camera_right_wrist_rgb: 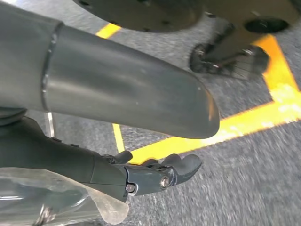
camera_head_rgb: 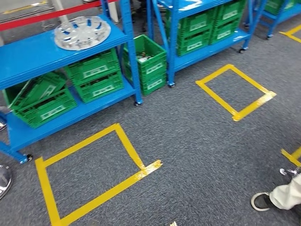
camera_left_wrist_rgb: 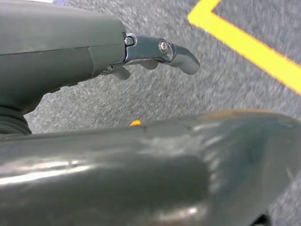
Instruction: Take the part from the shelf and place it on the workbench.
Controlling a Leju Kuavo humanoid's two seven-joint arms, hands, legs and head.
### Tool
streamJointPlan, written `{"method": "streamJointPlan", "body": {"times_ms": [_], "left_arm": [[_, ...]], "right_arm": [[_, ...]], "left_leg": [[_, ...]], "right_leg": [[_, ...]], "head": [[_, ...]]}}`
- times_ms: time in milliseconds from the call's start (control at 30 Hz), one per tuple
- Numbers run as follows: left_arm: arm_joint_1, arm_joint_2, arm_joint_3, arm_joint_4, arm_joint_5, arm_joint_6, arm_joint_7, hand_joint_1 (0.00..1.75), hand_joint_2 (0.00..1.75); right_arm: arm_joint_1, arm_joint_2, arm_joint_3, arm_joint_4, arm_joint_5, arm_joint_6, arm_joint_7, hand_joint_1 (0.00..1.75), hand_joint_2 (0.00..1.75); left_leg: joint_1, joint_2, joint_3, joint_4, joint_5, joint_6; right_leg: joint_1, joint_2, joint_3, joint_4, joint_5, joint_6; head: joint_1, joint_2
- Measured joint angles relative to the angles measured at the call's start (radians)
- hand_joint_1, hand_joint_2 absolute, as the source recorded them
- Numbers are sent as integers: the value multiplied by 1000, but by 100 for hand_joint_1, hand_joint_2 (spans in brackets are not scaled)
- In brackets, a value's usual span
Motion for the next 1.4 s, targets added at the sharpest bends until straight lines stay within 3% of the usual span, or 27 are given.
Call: {"method": "streamJointPlan", "body": {"times_ms": [33, 67, 100, 167, 233, 300, 333, 400, 433, 467, 533, 567, 600, 667, 733, 800, 833, 900, 967, 1033, 1067, 1133, 1167, 1233, 1267, 1333, 1400], "left_arm": [[1, 0, 4, 0, 6, 9, -9, 0, 0], [3, 0, 8, 0, 11, 15, -14, 0, 0], [5, 0, 14, 0, 17, 19, -17, 0, 0], [7, 0, 24, 0, 23, 23, -17, 0, 0], [4, -1, 29, 0, 26, 24, -18, 0, 0], [5, -1, 35, 0, 27, 25, -18, 0, 0], [7, -1, 39, 0, 27, 25, -20, 0, 0], [8, -1, 45, 0, 27, 26, -30, 0, 0], [7, -2, 46, 0, 27, 27, -37, 0, 0], [5, -2, 47, 0, 27, 29, -43, 0, 0], [3, -4, 48, 0, 26, 32, -47, 0, 0], [3, -4, 48, 0, 26, 34, -48, 0, 0], [3, -4, 49, 0, 27, 35, -49, 0, 0], [0, -4, 50, 0, 31, 38, -55, 0, 0], [-6, -5, 51, 0, 34, 40, -67, 0, 0], [-10, -4, 53, 0, 35, 46, -83, 0, 0], [-11, -3, 54, 0, 35, 51, -90, 0, 0], [-17, -2, 55, 0, 34, 58, -99, 0, 0], [-26, -2, 55, 0, 34, 61, -103, 0, 0], [-30, -2, 55, 0, 34, 61, -104, 0, 0], [-29, -2, 55, 0, 34, 61, -105, 0, 0], [-25, 0, 56, 0, 35, 61, -104, 0, 0], [-24, 1, 56, 0, 35, 62, -103, 0, 0], [-24, 4, 58, 0, 35, 62, -100, 0, 0], [-21, 5, 60, 0, 36, 62, -99, 0, 0], [-12, 6, 65, 0, 36, 63, -99, 0, 0], [-5, 7, 69, 0, 37, 65, -99, 0, 0]], "right_arm": [[3, 0, -1, 0, -4, 4, 9, 0, 0], [6, 0, -1, 0, -6, 6, 18, 0, 0], [7, 1, -2, 0, -8, 7, 27, 0, 0], [11, 2, -2, 0, -8, 13, 41, 0, 0], [16, 4, -2, 0, -8, 19, 49, 0, 0], [17, 6, -2, 0, -5, 21, 47, 0, 0], [15, 7, -2, 0, -4, 22, 42, 0, 0], [13, 9, -2, 0, -5, 25, 29, 0, 0], [13, 9, -2, 0, -6, 27, 24, 0, 0], [14, 9, -3, 0, -9, 31, 19, 0, 0], [15, 8, -5, 0, -15, 37, 15, 0, 0], [15, 8, -6, 0, -17, 40, 12, 0, 0], [14, 8, -7, 0, -20, 41, 10, 0, 0], [10, 8, -9, 0, -22, 48, 5, 0, 0], [6, 8, -10, 1, -23, 57, 5, 0, 0], [0, 8, -11, 1, -24, 64, 7, 0, 0], [-2, 8, -12, 1, -25, 68, 9, 0, 0], [-5, 8, -13, 1, -25, 74, 11, 0, 0], [-4, 8, -15, 1, -25, 76, 13, 0, 0], [-3, 7, -17, 1, -27, 75, 14, 0, 0], [-3, 7, -18, 0, -29, 74, 12, 0, 0], [-6, 7, -20, 0, -32, 73, 8, 0, 0], [-7, 7, -22, 0, -34, 73, 6, 0, 0], [-8, 7, -25, 0, -38, 74, 5, 0, 0], [-9, 7, -26, 0, -39, 74, 5, 0, 0], [-12, 7, -27, 0, -40, 74, 3, 0, 0], [-14, 7, -29, 0, -43, 68, -3, 0, 0]], "left_leg": [[0, 1, -11, 26, -1, 0], [0, 4, -2, 11, 18, 2], [-1, 10, 25, -41, 51, 6], [-13, 64, 95, -180, 107, 22], [-25, 107, 127, -249, 118, 34], [-26, 88, 126, -256, 118, 40], [-23, 75, 128, -261, 121, 44], [-14, 47, 133, -271, 127, 53], [-11, 34, 133, -272, 129, 55], [-9, 19, 132, -272, 130, 57], [-8, -12, 133, -270, 130, 58], [-7, -29, 134, -269, 129, 57], [-6, -45, 135, -268, 128, 56], [-5, -74, 134, -261, 124, 48], [-3, -98, 127, -255, 123, 36], [0, -119, 121, -256, 128, 23], [1, -113, 118, -253, 127, 17], [-2, -67, 98, -209, 99, 8], [-2, -14, 42, -90, 38, 0], [1, 0, -8, 19, 1, -4], [1, 3, -11, 26, 10, -4], [-1, 18, 41, -75, 74, 5], [-6, 44, 77, -146, 101, 13], [-18, 84, 122, -239, 125, 28], [-23, 90, 125, -251, 121, 32], [-21, 69, 124, -259, 126, 39], [-12, 51, 129, -271, 134, 49]], "right_leg": [[1, -16, 1, 0, -2, -1], [3, -30, 4, 0, -5, -1], [4, -43, 8, 0, -8, -1], [8, -65, 16, 1, -16, 3], [12, -88, 21, 1, -23, 12], [15, -113, 30, -2, -28, 21], [14, -104, 31, 1, -34, 26], [10, -45, 10, 53, -68, 36], [6, -7, -19, 110, -97, 39], [4, 14, -55, 179, -125, 42], [3, 25, -113, 273, -143, 46], [3, 26, -119, 269, -122, 46], [2, 31, -106, 224, -83, 47], [-3, 71, -55, 89, -12, 47], [-7, 108, -23, 17, 7, 43], [-5, 99, -15, 11, 6, 32], [-5, 88, -11, 9, 9, 25], [-7, 61, -7, 4, 11, 13], [-4, 29, -6, 3, 8, 4], [-1, -5, -4, 3, 4, 1], [0, -19, -3, 3, 2, 0], [3, -44, 4, 3, -3, 1], [6, -56, 8, 3, -6, 3], [10, -78, 13, 4, -12, 10], [12, -89, 14, 3, -14, 15], [12, -100, 19, 1, -19, 24], [8, -52, 7, 30, -42, 35]], "head": [[0, 0], [0, 0], [0, 0], [0, 0], [-1, 0], [-1, 0], [2, 0], [7, 0], [10, 0], [12, 0], [13, 0], [14, 0], [14, 0], [14, 0], [14, 0], [14, 0], [14, 0], [7, 0], [1, 0], [1, 0], [1, 0], [1, 0], [2, 0], [3, 0], [4, 0], [5, 0], [8, 0]]}}
